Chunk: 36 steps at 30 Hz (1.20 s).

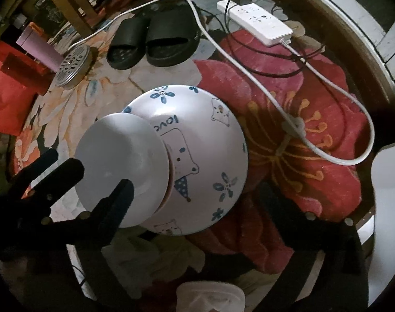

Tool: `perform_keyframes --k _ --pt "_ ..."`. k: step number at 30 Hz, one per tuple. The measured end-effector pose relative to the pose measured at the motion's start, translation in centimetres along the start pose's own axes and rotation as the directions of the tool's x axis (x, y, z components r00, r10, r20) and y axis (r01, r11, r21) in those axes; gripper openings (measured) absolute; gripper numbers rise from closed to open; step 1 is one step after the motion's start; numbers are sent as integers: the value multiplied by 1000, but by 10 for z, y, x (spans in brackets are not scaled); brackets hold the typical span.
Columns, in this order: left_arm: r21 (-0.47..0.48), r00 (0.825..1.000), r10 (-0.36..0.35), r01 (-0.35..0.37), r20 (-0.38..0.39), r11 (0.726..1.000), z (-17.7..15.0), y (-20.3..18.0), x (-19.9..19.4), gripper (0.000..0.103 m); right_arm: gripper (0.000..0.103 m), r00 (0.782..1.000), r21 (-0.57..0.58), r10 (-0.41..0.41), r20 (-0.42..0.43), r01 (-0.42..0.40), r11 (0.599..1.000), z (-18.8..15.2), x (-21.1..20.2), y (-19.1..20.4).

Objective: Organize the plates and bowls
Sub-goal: 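Lower the white bowl onto the stacked bowls and open both grippers, then pull both open grippers back from the finished stack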

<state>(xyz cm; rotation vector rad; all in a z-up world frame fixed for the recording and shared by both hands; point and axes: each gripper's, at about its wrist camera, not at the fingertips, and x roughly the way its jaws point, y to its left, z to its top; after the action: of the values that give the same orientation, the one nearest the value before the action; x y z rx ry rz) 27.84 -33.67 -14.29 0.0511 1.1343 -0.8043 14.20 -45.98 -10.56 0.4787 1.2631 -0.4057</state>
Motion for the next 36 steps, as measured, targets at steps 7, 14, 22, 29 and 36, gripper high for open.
perform_keyframes --k 7,14,22,29,36 --pt "-10 1000 13 -13 -11 1000 -5 9 -1 102 99 1000 8 -13 -2 13 1000 -5 2 4" --pt "-37 1000 20 -20 -8 999 -6 19 -5 102 99 1000 15 -29 11 29 999 -9 1 8" --pt "-53 1000 16 -17 -17 998 -11 26 -6 102 99 998 15 -43 47 42 999 -10 -4 15" --pt "-76 1000 20 -21 -22 997 -15 33 -8 102 99 997 4 -45 59 44 999 -12 -5 23" --pt "-91 999 28 -30 -16 995 -18 38 -13 102 99 996 1 -51 76 51 999 -15 -7 28"
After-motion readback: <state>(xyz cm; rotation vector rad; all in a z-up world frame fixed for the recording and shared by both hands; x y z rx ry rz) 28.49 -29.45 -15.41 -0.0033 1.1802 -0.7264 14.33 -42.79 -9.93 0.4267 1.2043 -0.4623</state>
